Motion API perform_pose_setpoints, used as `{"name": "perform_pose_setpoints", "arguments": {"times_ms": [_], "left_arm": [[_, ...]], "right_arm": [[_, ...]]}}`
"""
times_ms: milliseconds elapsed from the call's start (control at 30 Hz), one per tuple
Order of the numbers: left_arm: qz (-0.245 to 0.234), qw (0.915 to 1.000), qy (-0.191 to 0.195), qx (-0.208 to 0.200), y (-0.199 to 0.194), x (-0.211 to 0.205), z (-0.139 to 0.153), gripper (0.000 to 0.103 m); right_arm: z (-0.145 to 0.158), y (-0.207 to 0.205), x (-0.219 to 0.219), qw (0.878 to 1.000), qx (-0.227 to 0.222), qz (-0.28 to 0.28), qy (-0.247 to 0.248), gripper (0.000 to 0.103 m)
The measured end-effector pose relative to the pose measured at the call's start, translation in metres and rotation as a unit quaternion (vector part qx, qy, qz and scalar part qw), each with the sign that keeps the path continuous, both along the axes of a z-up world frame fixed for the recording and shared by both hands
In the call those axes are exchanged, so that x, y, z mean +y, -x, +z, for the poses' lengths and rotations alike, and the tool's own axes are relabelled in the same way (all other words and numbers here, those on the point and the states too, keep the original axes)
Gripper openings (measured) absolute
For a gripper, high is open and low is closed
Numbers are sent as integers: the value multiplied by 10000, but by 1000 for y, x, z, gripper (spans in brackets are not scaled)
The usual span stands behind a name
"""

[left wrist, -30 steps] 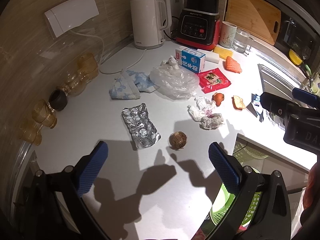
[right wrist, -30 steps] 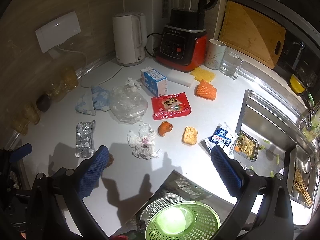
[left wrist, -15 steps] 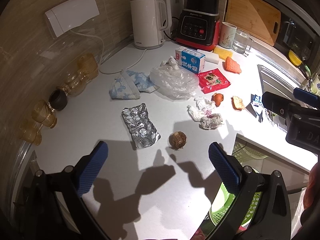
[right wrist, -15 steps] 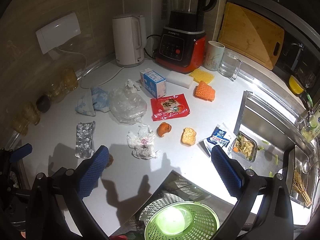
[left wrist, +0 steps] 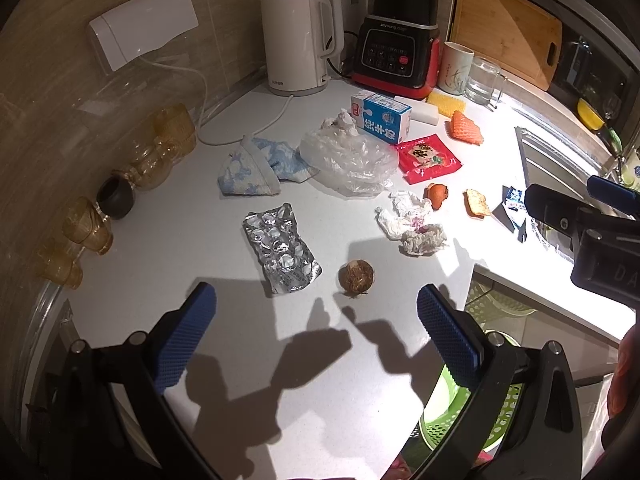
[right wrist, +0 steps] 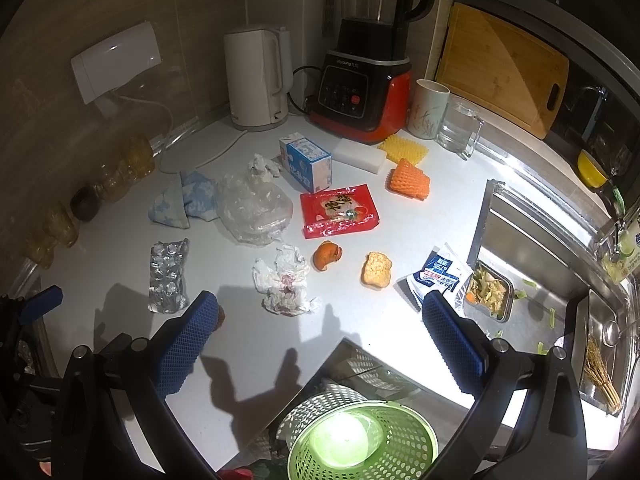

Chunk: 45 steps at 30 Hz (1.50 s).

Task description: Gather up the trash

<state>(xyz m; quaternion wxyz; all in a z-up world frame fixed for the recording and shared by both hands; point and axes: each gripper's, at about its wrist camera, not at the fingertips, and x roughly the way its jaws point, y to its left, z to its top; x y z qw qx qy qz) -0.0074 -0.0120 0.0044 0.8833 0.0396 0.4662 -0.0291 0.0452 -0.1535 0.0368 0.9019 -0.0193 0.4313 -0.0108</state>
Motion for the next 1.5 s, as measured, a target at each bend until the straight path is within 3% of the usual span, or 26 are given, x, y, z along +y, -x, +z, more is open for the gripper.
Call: {"name": "perform_pose_setpoints", "arguments": {"times_ms": [1100, 1267, 1500], "left_arm": [[-12, 10000, 22, 41, 0, 4, -4, 97], [-2, 9999, 167, 35, -1, 14, -12, 97], [-76, 9999, 38, -95, -8, 22, -36, 97]], "right_arm": [[-7, 3, -5, 10000, 36, 20, -75, 101], [-13, 4, -6, 9999, 53, 119, -101, 101], [-35, 2, -13, 9995, 4, 210, -226, 101]]}}
